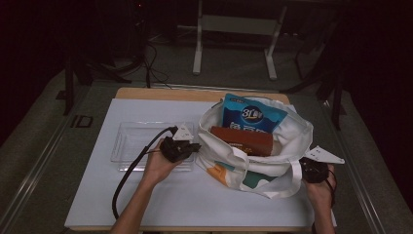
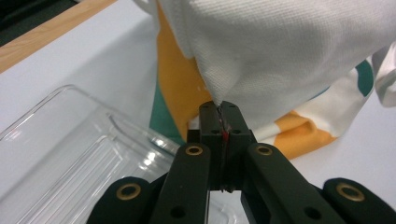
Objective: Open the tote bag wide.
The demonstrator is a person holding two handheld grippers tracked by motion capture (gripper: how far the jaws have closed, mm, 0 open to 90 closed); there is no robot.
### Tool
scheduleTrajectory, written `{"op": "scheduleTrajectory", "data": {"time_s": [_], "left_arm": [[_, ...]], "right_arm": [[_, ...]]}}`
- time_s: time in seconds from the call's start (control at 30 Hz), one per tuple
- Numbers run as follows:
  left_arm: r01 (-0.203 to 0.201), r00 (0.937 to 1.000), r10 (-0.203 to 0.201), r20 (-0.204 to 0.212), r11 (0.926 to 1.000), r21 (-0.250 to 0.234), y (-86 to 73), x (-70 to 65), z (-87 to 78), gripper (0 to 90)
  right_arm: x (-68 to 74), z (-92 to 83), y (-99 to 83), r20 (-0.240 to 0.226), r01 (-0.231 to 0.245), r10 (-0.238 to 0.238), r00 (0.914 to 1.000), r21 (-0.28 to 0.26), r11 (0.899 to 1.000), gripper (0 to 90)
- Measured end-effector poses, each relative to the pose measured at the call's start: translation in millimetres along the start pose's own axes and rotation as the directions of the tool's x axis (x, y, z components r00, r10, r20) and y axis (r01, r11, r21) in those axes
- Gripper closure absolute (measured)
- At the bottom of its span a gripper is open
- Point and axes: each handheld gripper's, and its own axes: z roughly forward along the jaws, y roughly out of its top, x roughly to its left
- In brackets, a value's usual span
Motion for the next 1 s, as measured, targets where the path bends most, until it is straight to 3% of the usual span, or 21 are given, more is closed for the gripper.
{"op": "scheduleTrajectory", "data": {"time_s": [0.3,0.4,0.77,0.93,1.0], "left_arm": [[-0.019,0.9994,0.02,0.028,0.9995,-0.026,7.8,-11.5,12.9,90.0],[-0.031,0.9989,0.032,0.033,0.9994,-0.011,7.1,-13.2,15.4,90.0],[-0.011,0.9995,0.009,0.03,0.9985,0.053,-4.4,-4.3,17.5,90.0],[-0.007,0.9996,0.006,0.028,0.9995,0.032,-5.5,-4.1,13.2,89.2],[-0.012,0.9994,0.011,0.033,0.9995,0.028,-5.1,-4.0,10.0,84.1]], "right_arm": [[-0.9,0.9,-3.9,0.003,-0.001,0.001,1.0,0.012,1.0,87.3],[-1.3,2.2,-6.5,0.001,-0.007,0.007,1.0,0.016,1.0,87.2],[2.6,6.7,-9.2,-0.014,-0.003,0.004,0.9999,0.042,0.999,87.2],[4.0,5.8,-8.8,-0.012,-0.004,0.004,0.9999,0.039,0.999,87.2],[4.1,4.8,-7.9,-0.011,0.002,-0.002,0.9999,0.035,0.999,87.3]]}}
